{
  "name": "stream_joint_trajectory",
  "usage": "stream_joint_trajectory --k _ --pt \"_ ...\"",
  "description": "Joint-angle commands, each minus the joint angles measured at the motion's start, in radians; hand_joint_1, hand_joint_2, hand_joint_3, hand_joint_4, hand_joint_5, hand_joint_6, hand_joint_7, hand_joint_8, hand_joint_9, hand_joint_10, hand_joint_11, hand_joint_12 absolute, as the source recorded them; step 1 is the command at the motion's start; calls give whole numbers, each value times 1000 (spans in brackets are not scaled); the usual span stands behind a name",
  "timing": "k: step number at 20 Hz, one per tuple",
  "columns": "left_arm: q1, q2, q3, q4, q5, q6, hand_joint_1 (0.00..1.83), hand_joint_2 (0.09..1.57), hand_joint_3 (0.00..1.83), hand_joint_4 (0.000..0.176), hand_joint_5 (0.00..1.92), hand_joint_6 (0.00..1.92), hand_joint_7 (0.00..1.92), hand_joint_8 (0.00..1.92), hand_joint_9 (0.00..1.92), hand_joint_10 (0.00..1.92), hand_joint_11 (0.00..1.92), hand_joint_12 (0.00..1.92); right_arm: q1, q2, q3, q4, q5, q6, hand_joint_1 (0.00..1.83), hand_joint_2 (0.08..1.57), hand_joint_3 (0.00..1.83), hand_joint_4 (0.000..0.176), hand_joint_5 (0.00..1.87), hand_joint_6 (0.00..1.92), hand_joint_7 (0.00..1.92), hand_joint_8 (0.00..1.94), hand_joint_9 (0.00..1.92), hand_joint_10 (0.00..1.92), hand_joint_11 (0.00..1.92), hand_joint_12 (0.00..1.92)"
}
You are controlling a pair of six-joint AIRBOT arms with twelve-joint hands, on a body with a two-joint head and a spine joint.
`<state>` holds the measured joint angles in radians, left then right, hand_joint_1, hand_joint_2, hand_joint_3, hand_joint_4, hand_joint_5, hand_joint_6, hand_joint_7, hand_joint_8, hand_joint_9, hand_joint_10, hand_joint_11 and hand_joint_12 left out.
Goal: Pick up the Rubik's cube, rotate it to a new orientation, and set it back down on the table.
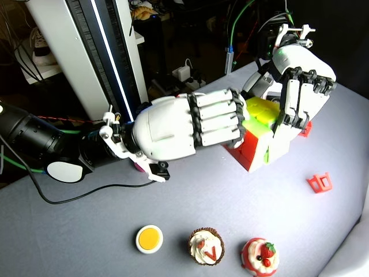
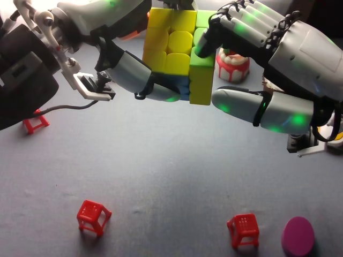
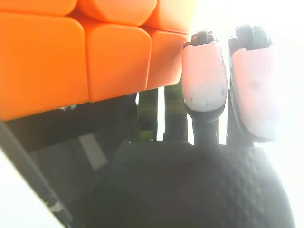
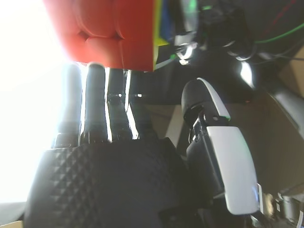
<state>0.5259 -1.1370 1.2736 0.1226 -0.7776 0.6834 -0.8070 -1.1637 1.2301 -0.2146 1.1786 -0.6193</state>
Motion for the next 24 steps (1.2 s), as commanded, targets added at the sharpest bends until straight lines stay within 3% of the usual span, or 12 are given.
stream_joint_trajectory --k 1,8,9,10,11,12,15,17,19,20,21,24 --pt "-13 0 8 -49 -160 -13 1469 578 1130 0 1177 1921 1410 1921 1512 1921 1622 1921 6 -3 -8 7 105 7 149 1364 6 0 0 1340 17 1542 36 1757 0 1921" --pt "5 -9 16 -62 -140 -13 1414 576 1107 0 1189 1921 1419 1921 1525 1921 1648 1921 3 11 -14 12 113 7 110 1384 8 0 0 1417 4 1512 9 1761 0 1921" --pt "11 -13 20 -70 -135 -13 1375 625 1055 0 1139 1921 1341 1921 1447 1921 1559 1921 3 26 -21 25 116 7 253 1335 0 0 0 1147 0 1083 1 1638 0 1921" --pt "14 -15 23 -73 -131 -13 1375 625 1055 0 1139 1921 1341 1921 1447 1921 1559 1921 3 41 -28 39 121 7 253 1335 0 0 0 1147 0 1083 1 1638 0 1921" --pt "16 -19 26 -75 -125 -14 1393 706 925 0 999 1921 1174 1921 1280 1921 1422 1921 3 55 -32 53 128 7 232 1315 0 0 25 1077 0 765 0 903 0 1693" --pt "17 -21 28 -76 -119 -14 1421 748 880 0 983 1921 1174 1921 1281 1921 1443 1921 3 66 -34 64 134 7 225 1335 1 0 39 1090 0 706 0 674 0 1413" --pt "30 -29 35 -89 -106 -17 1555 723 860 0 1194 1921 1419 1921 1499 1921 1614 1921 1 92 -42 97 145 7 153 1371 15 0 0 987 16 945 0 1242 0 1687" --pt "38 -35 42 -96 -96 -21 1593 672 972 0 1196 1921 1427 1921 1517 1921 1628 1921 0 110 -49 114 145 7 85 1377 6 0 0 764 24 646 0 898 0 1540" --pt "48 -47 51 -100 -81 -27 1506 679 1037 0 1105 1921 1351 1921 1445 1921 1551 1921 -3 125 -55 133 146 7 3 1390 5 0 0 445 52 249 0 589 0 1179" --pt "53 -55 57 -102 -70 -30 1275 716 1108 0 902 1549 944 1921 1231 1921 1327 1921 -4 132 -58 141 145 7 0 1370 0 0 0 151 10 85 0 274 0 547" --pt "57 -65 64 -104 -56 -35 1202 978 659 0 743 1347 727 1897 998 1921 1055 1921 -6 140 -61 152 145 7 0 1349 0 0 2 31 1 17 20 69 0 109" --pt "66 -96 97 -109 0 -51 1198 1202 154 0 715 1200 706 1749 856 1921 944 1921 -9 158 -64 178 144 7 0 1334 0 0 0 0 0 0 0 0 0 0"
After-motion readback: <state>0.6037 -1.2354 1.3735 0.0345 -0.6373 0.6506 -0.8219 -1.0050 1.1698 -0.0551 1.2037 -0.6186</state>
